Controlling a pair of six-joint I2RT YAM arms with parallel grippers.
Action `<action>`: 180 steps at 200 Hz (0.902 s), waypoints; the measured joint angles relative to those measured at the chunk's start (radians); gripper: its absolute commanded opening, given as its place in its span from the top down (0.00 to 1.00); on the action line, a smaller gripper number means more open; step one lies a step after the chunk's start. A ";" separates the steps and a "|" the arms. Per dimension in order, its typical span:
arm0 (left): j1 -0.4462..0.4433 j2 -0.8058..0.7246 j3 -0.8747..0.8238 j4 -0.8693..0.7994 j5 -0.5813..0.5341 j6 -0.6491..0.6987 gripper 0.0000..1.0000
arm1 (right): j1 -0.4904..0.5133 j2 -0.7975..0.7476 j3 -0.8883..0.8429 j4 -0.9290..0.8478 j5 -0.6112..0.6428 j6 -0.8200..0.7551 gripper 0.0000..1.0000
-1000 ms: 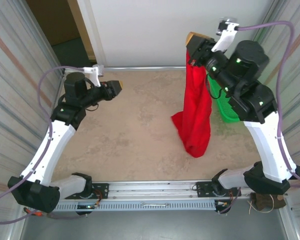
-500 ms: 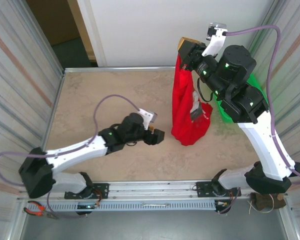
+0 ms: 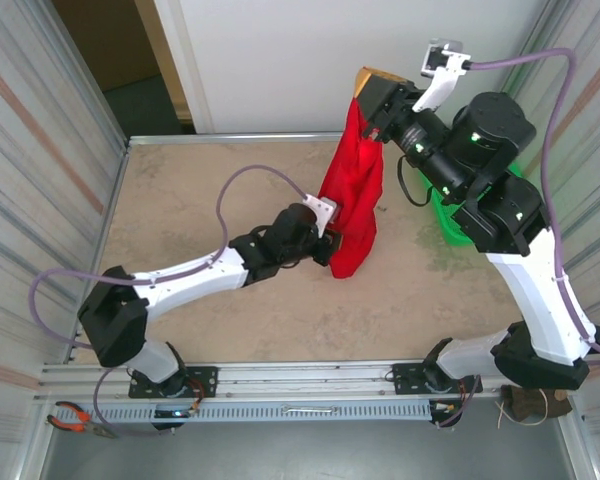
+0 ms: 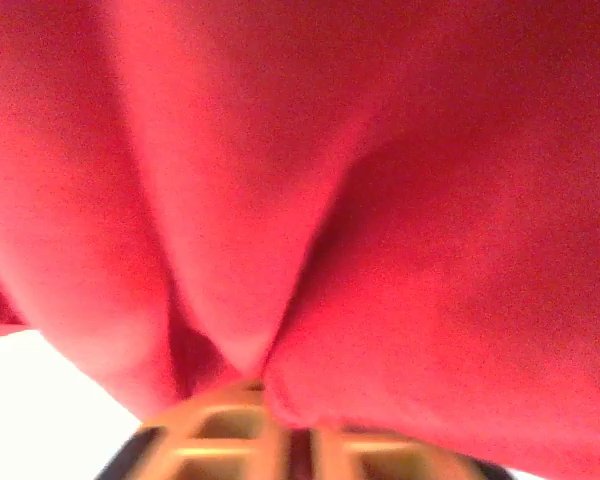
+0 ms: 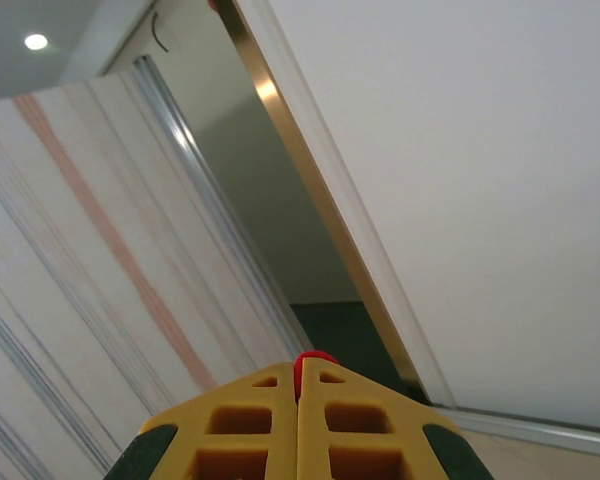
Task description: Fold the inside-out t-shirt
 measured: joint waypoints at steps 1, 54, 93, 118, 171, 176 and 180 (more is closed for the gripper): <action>0.001 -0.004 0.000 -0.003 0.001 -0.002 1.00 | 0.000 0.000 0.003 0.000 0.000 0.000 1.00; 0.121 -0.277 0.261 -0.336 0.093 0.019 1.00 | -0.051 -0.050 -0.039 0.026 -0.007 0.020 1.00; 0.131 -0.297 0.472 -0.476 0.161 0.044 1.00 | -0.229 -0.164 -0.393 0.085 -0.066 0.163 1.00; 0.131 -0.248 0.448 -0.498 0.194 0.040 1.00 | -0.354 -0.204 -0.695 0.122 -0.118 0.277 1.00; 0.131 0.042 0.331 -0.476 0.254 0.005 0.46 | -0.548 -0.050 -1.028 0.126 -0.210 0.338 0.26; 0.131 0.064 0.329 -0.473 0.261 -0.001 0.41 | -0.557 -0.026 -1.025 0.119 -0.211 0.331 0.21; 0.131 0.077 0.328 -0.470 0.264 -0.004 0.37 | -0.561 -0.012 -1.025 0.115 -0.210 0.322 0.18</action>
